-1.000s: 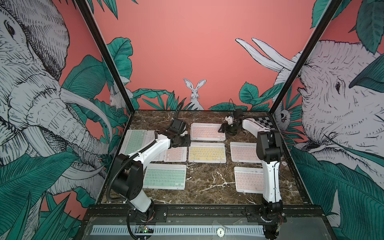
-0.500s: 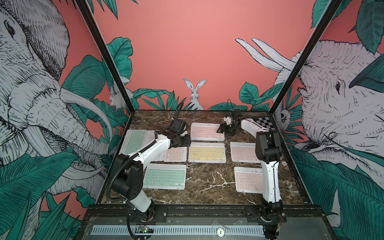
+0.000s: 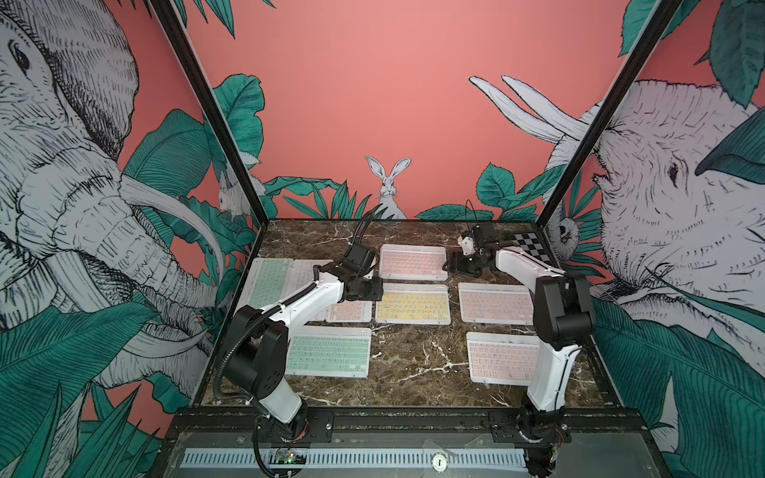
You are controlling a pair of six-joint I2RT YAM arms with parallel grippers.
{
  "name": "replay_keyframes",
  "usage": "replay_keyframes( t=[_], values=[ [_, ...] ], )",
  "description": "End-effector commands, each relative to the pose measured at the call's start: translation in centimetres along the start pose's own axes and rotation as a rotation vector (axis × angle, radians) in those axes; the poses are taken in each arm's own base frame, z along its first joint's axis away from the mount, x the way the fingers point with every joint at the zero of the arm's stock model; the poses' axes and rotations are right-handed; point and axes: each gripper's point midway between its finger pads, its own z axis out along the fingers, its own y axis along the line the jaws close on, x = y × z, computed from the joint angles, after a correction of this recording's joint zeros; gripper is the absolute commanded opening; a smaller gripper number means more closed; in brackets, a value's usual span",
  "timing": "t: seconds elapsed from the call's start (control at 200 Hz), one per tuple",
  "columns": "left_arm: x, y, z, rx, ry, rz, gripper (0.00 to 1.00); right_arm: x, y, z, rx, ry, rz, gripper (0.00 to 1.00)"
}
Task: Stack the numeric keypads
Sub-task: Place the numeric keypad at the numeric keypad.
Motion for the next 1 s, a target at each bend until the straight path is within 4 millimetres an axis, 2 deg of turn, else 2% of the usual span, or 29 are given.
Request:
replay_keyframes(
  t=[0.0, 0.22, 0.42, 0.565, 0.995],
  values=[
    [1.1, -0.8, 0.5, 0.01, 0.022, 0.051, 0.57, 1.2, 0.4, -1.4, -0.015, -0.062, 0.024, 0.66],
    [2.5, -1.1, 2.7, 0.012, 0.069, 0.054, 0.57, 7.6, 1.4, -2.4, 0.002, 0.024, -0.01, 0.66],
    [2.4, -1.1, 4.0, 0.011, 0.082, 0.028, 0.57, 11.6, 1.8, -1.2, -0.022, 0.097, -0.004, 0.66],
    [2.1, -1.1, 4.8, 0.002, 0.095, 0.034, 0.57, 12.8, 2.2, -0.6, -0.04, 0.115, 0.013, 0.65],
    [2.3, -0.3, 6.8, -0.048, 0.126, 0.025, 0.57, 13.9, 2.8, 0.4, -0.039, 0.127, 0.024, 0.65]
  ],
)
